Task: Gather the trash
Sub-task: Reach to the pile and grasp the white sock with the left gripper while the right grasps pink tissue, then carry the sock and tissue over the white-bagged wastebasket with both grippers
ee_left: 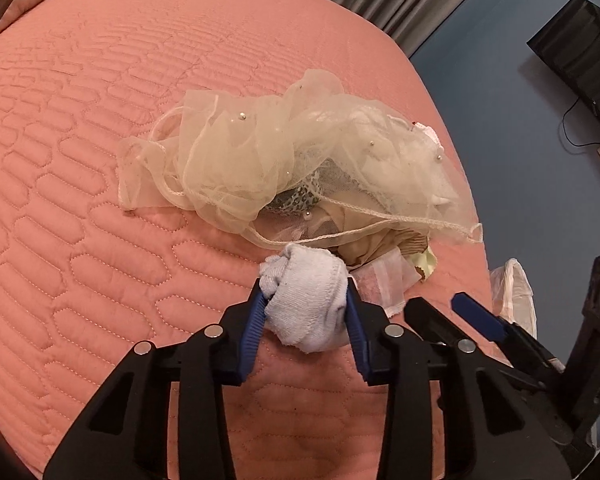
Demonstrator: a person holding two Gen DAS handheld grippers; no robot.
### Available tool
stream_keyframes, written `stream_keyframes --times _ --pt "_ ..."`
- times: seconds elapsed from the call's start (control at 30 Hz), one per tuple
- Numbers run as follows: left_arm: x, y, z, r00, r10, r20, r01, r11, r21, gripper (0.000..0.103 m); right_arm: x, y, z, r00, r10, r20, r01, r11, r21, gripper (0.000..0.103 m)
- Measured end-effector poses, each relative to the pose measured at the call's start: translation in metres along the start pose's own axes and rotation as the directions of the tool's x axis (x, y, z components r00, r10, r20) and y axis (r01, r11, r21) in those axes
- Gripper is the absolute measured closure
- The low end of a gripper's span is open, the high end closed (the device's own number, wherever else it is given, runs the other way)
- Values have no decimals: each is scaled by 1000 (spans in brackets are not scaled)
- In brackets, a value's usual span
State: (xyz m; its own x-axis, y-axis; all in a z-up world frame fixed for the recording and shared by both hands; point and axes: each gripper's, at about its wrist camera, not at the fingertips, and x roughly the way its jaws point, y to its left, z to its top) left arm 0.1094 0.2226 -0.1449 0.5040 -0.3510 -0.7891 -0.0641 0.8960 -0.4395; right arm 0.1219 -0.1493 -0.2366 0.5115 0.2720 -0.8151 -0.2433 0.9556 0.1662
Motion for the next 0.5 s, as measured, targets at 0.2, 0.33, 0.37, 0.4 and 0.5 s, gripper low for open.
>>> stream_keyframes --times 0.2,0.33,0.37,0.4,0.5 --pt "-10 5 -1 1000 22 16 -23 999 33 67 32 5 -1 998 13 -61 -13 1000 10 51" --pt "-10 7 7 1000 21 13 -21 999 29 68 28 9 1 996 59 -60 -59 998 -7 83" --pt "-10 4 8 1000 24 16 -24 999 29 68 25 9 2 996 65 -59 -65 998 -4 87" --pt "-12 3 11 999 27 20 -27 999 31 68 19 10 3 997 67 -47 -68 998 -5 88" --pt "-19 -10 13 998 28 48 -31 998 51 68 -5 10 8 998 67 -3 -67 998 -21 90"
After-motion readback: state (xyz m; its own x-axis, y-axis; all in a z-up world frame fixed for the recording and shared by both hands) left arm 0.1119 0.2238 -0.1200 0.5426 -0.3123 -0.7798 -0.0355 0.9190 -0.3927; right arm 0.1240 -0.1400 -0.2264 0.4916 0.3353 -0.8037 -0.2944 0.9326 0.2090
